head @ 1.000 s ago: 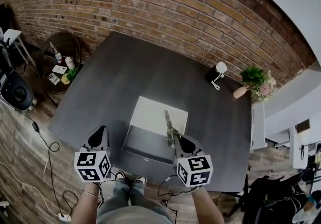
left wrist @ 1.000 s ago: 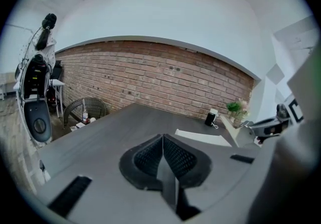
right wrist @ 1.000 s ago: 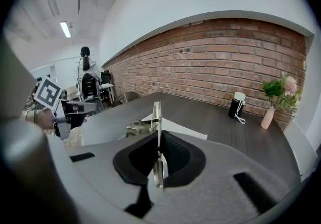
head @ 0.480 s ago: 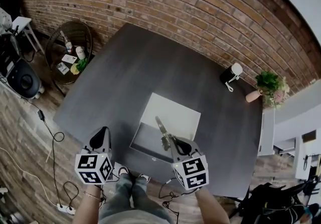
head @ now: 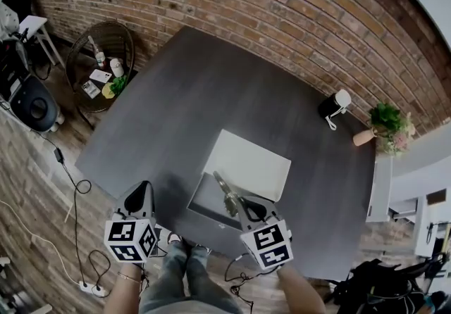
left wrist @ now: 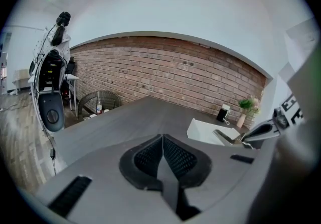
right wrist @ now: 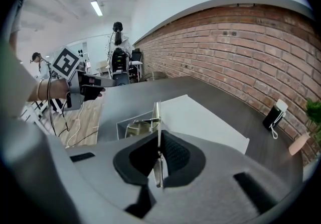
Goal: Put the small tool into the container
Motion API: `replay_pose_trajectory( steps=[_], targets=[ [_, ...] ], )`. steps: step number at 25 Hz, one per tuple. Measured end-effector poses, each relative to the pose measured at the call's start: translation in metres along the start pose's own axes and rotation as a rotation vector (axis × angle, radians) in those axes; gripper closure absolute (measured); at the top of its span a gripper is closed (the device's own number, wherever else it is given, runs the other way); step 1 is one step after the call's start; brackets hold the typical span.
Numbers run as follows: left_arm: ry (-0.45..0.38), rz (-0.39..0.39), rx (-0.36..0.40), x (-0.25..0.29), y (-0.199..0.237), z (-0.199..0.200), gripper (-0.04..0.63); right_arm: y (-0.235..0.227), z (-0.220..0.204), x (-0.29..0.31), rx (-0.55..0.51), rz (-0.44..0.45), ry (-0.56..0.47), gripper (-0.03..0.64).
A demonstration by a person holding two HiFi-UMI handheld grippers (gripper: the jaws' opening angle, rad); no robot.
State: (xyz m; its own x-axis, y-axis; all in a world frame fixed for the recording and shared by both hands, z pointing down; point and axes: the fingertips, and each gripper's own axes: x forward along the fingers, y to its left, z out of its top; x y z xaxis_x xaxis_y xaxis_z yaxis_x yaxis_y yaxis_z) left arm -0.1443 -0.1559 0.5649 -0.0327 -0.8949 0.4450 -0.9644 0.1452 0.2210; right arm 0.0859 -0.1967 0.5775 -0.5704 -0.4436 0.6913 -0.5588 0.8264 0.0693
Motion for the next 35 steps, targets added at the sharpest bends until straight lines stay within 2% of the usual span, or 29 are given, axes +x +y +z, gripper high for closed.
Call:
replay_pose_trajectory(
  steps=[13,27,35],
  targets=[
    [0.038,0.021,-0.011,0.005,0.018,-0.022,0.588,0.008,-0.022,0.027,-0.192,0.025,0.13,0.612],
    [0.066,0.019,-0.011,0.011,0.021,-0.035,0.588,-0.007,-0.034,0.048,-0.336,-0.052,0.2,0.612],
    [0.08,0.016,-0.008,0.011,0.021,-0.041,0.588,-0.011,-0.037,0.059,-0.368,-0.112,0.244,0.611]
  ],
)
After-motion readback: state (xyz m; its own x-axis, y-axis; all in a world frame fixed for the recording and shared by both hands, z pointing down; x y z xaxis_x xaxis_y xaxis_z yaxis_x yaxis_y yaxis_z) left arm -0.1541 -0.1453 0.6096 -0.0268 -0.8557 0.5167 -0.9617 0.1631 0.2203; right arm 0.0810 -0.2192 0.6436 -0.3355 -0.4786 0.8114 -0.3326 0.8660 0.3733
